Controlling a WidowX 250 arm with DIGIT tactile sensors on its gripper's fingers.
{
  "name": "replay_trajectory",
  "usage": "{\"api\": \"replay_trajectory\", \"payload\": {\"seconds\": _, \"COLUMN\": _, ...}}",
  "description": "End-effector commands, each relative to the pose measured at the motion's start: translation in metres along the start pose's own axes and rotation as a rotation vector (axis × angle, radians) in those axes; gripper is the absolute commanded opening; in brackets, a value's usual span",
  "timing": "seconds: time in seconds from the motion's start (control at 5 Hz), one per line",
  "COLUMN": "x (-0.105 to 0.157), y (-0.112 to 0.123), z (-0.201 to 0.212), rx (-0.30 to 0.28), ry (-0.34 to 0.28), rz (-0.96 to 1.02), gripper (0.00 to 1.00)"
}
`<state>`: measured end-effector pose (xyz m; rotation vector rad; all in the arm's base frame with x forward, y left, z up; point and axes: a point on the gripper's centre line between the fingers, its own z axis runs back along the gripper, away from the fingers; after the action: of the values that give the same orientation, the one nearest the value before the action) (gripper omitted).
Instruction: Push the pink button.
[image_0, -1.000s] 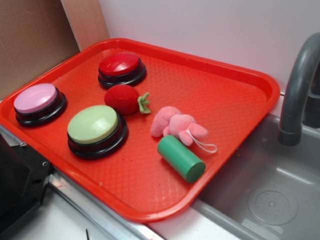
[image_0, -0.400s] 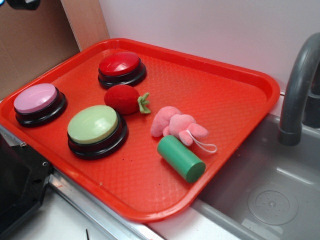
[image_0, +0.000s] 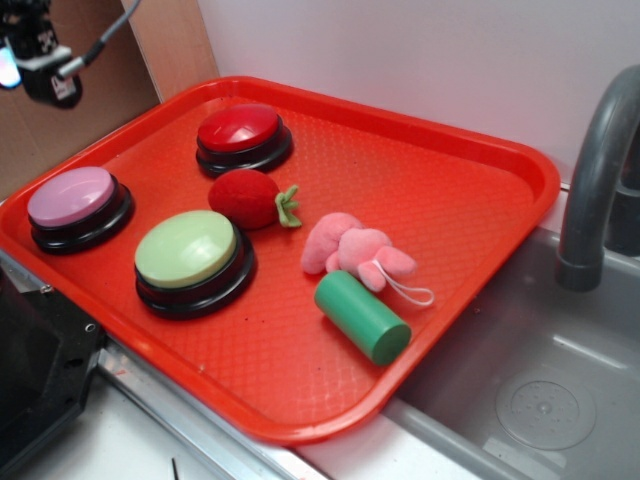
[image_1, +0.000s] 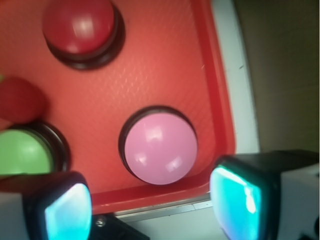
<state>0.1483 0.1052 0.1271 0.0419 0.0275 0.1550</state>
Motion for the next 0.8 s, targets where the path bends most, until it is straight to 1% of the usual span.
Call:
{"api": "replay_trajectory", "payload": {"seconds": 0.0, "x": 0.002, "y": 0.014, "z": -0.063, "rx": 0.036, "ry": 0.031, "rz": -0.121, "gripper": 1.0}}
{"api": "replay_trajectory", "payload": {"seconds": 0.2, "x": 0.003, "y": 0.001, "z": -0.071, "rx": 0.056, "ry": 0.008, "rz": -0.136, "gripper": 1.0}}
{"api": "replay_trajectory", "payload": {"seconds": 0.4, "x": 0.004, "y": -0.005, "z": -0.068, "rx": 0.078, "ry": -0.02, "rz": -0.155, "gripper": 1.0}}
{"api": "replay_trajectory", "payload": {"seconds": 0.6, "x": 0.003, "y": -0.008, "z": -0.063, "rx": 0.047, "ry": -0.039, "rz": -0.174, "gripper": 1.0}}
